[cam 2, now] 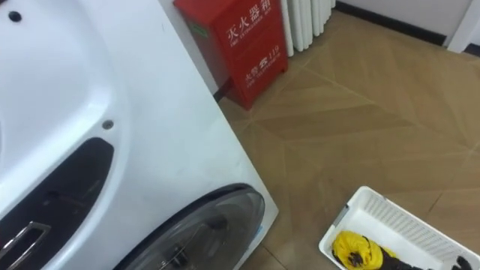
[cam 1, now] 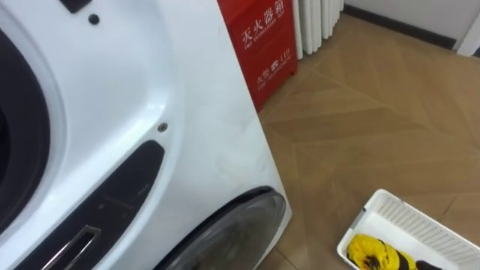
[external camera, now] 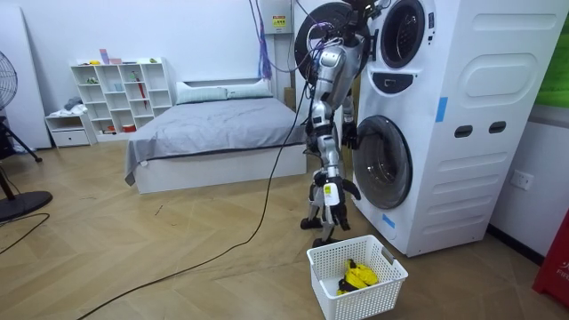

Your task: Pick clothes from washing machine

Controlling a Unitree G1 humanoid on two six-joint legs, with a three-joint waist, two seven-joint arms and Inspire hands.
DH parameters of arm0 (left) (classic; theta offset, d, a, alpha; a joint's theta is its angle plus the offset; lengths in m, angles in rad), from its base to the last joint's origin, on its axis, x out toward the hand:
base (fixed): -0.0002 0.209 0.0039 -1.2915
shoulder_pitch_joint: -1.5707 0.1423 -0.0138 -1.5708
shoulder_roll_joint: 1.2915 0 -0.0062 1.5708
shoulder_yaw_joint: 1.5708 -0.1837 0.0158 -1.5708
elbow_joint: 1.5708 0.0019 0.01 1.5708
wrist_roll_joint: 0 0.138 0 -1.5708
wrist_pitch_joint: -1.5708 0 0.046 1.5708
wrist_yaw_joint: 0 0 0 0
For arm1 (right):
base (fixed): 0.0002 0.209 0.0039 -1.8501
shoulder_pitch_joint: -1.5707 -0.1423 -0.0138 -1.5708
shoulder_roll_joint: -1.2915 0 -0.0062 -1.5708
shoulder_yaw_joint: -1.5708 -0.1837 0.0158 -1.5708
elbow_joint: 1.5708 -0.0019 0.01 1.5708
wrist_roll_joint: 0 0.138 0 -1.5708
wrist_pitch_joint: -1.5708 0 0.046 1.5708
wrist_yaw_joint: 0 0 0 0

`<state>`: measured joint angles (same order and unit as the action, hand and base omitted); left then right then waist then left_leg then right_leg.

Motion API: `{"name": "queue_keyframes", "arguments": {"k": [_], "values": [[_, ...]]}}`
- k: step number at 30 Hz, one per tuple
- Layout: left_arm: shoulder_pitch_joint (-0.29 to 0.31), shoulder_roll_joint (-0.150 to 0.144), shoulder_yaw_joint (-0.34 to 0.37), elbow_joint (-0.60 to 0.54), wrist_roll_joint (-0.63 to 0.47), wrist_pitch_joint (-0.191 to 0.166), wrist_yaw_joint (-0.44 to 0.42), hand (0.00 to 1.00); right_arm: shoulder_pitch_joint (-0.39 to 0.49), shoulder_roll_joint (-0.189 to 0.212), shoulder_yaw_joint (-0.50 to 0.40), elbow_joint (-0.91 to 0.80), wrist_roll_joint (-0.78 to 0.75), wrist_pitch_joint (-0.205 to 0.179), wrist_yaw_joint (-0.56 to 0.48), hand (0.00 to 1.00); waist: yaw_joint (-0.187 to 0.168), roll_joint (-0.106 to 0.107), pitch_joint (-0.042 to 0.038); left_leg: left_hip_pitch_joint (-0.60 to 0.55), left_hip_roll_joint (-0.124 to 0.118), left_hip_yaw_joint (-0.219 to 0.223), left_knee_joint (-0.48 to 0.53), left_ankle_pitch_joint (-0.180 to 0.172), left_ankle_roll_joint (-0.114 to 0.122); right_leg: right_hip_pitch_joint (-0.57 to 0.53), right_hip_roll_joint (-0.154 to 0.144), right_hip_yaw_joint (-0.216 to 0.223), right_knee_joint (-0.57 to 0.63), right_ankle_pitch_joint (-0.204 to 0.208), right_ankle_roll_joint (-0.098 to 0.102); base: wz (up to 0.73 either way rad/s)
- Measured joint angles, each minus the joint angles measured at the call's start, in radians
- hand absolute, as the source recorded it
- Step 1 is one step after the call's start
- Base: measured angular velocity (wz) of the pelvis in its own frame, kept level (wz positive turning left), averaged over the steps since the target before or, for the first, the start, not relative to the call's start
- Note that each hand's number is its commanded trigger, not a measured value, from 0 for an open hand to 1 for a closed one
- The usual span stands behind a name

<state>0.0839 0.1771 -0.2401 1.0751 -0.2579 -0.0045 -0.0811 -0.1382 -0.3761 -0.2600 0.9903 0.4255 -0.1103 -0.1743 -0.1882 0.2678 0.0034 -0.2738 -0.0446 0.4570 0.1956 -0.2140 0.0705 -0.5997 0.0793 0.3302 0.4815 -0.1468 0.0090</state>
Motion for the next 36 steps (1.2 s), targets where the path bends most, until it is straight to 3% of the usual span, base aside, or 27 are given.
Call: {"name": "queue_keyframes", "arguments": {"k": [13, 15, 17, 20, 22, 26, 31, 33, 36], "values": [[0.004, 0.006, 0.001, -0.003, -0.007, -0.001, 0.0, 0.0, 0.02, -0.017, 0.0, -0.021, -0.007, -0.002, -0.019, 0.0, -0.01, -0.01, -0.0016, 0.001, -0.002, -0.022, 0.004, 0.0, 0.0, 0.005, -0.015, -0.018, 0.01, -0.012, -0.003, 0.04], [0.004, 0.006, 0.003, -0.004, -0.011, -0.001, 0.001, 0.0, 0.036, -0.015, 0.0, -0.021, -0.011, -0.001, -0.019, 0.0, -0.013, -0.015, -0.0006, 0.006, -0.001, -0.027, 0.005, 0.001, 0.001, 0.009, -0.02, -0.026, 0.019, -0.018, -0.005, 0.17], [0.007, 0.006, 0.007, -0.003, -0.012, -0.001, 0.001, 0.0, 0.068, -0.013, 0.001, -0.014, -0.021, 0.0, -0.015, 0.0, -0.009, -0.033, 0.0054, 0.031, 0.0, -0.036, 0.005, 0.001, 0.0, 0.036, -0.023, -0.038, 0.019, -0.025, -0.009, 0.11], [0.014, 0.01, 0.011, -0.019, -0.014, -0.002, 0.001, 0.0, 0.113, -0.012, 0.005, -0.014, -0.021, 0.0, 0.005, 0.0, 0.002, -0.04, 0.001, 0.05, 0.002, -0.056, 0.009, 0.001, 0.0, 0.07, -0.028, -0.059, 0.003, -0.028, -0.011, 0.19], [0.018, 0.013, 0.011, -0.019, -0.014, -0.005, 0.0, 0.0, 0.137, -0.007, 0.021, 0.002, -0.029, -0.001, 0.019, 0.0, 0.005, -0.049, 0.0024, 0.069, 0.01, -0.075, 0.008, 0.001, 0.0, 0.098, -0.029, -0.074, -0.002, -0.029, -0.013, 0.24], [0.047, 0.013, 0.036, -0.017, 0.0, -0.014, 0.0, 0.0, 0.205, 0.059, 0.086, 0.023, -0.061, 0.002, 0.069, 0.0, 0.03, -0.084, -0.0067, 0.127, 0.026, -0.12, 0.001, 0.005, -0.007, 0.198, -0.044, -0.142, -0.061, -0.028, -0.019, 0.37], [0.07, 0.008, 0.045, -0.034, 0.017, -0.016, 0.007, 0.0, 0.229, 0.139, 0.139, 0.062, -0.109, 0.017, 0.138, 0.0, 0.076, -0.13, -0.005, 0.185, 0.034, -0.192, -0.008, 0.007, -0.01, 0.306, -0.052, -0.214, -0.128, -0.016, -0.027, 0.45], [0.071, 0.0, 0.043, -0.033, 0.015, -0.016, 0.021, 0.0, 0.229, 0.144, 0.197, 0.074, -0.103, 0.02, 0.149, 0.0, 0.082, -0.143, -0.0018, 0.206, 0.034, -0.231, -0.008, 0.007, -0.01, 0.352, -0.061, -0.254, -0.161, -0.015, -0.026, 0.57], [0.071, -0.005, 0.055, -0.031, 0.028, -0.017, 0.068, 0.0, 0.227, 0.173, 0.239, 0.112, -0.117, 0.038, 0.173, 0.0, 0.097, -0.184, -0.0005, 0.232, 0.034, -0.283, -0.01, 0.007, -0.01, 0.422, -0.075, -0.319, -0.21, -0.016, -0.026, 0.66]]}}
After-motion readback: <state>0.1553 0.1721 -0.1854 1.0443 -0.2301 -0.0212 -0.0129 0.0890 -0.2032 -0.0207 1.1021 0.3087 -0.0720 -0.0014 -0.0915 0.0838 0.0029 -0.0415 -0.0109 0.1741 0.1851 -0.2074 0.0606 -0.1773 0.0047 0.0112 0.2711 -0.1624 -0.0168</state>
